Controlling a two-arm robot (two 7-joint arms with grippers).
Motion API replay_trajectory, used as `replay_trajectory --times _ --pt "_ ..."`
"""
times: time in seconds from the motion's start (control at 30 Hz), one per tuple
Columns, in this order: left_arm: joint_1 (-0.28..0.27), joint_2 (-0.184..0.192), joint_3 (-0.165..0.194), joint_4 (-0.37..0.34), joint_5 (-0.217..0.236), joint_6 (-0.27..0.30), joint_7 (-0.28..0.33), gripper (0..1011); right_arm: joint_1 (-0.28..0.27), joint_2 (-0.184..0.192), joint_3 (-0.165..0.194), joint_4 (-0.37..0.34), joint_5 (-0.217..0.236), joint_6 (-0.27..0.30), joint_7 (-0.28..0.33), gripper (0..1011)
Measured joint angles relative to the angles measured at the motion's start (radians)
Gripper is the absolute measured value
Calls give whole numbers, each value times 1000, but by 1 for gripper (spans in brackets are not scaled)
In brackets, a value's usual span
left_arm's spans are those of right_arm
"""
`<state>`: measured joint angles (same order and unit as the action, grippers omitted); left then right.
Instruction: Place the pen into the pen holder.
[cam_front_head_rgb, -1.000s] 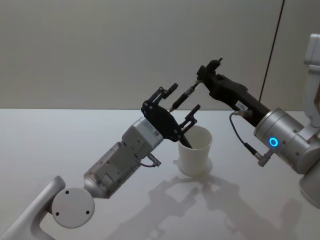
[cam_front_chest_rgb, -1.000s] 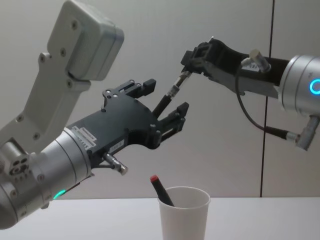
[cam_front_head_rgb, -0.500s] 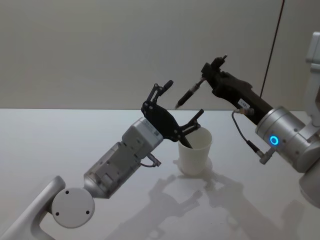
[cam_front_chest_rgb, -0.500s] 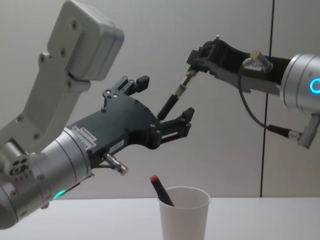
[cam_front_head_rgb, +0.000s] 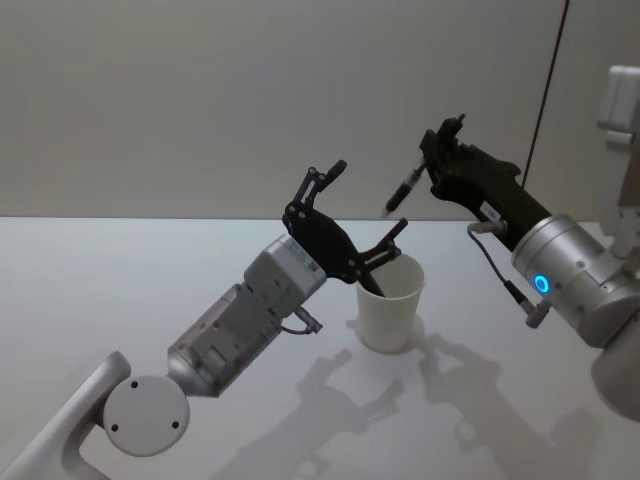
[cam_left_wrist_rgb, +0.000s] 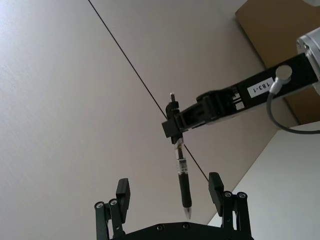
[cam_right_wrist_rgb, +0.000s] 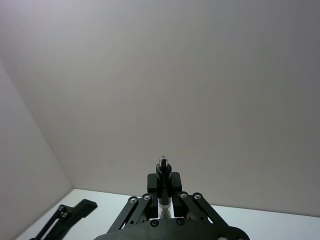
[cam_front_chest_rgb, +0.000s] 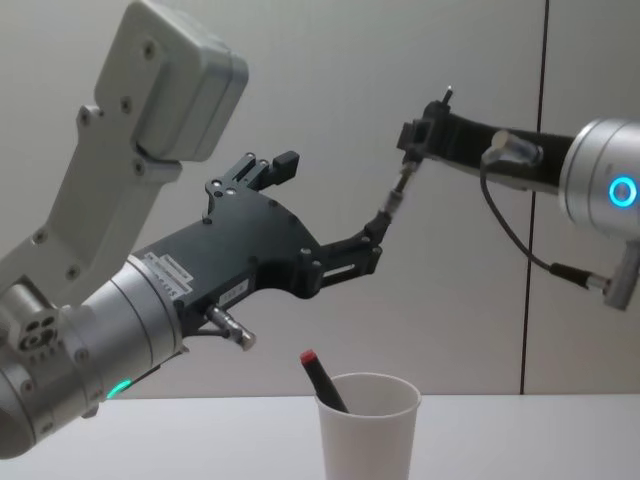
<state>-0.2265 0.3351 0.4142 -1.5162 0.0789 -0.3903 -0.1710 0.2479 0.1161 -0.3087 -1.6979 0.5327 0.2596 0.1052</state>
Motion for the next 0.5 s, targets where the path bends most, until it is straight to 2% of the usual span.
replay_trajectory --times 0.33,0.5 --pt "0 0 0 0 0 0 0 1000 -1 -6 -21 25 -126 -3 -51 146" --pt "0 0 0 0 0 0 0 1000 -1 -9 -29 40 -167 -3 -68 146"
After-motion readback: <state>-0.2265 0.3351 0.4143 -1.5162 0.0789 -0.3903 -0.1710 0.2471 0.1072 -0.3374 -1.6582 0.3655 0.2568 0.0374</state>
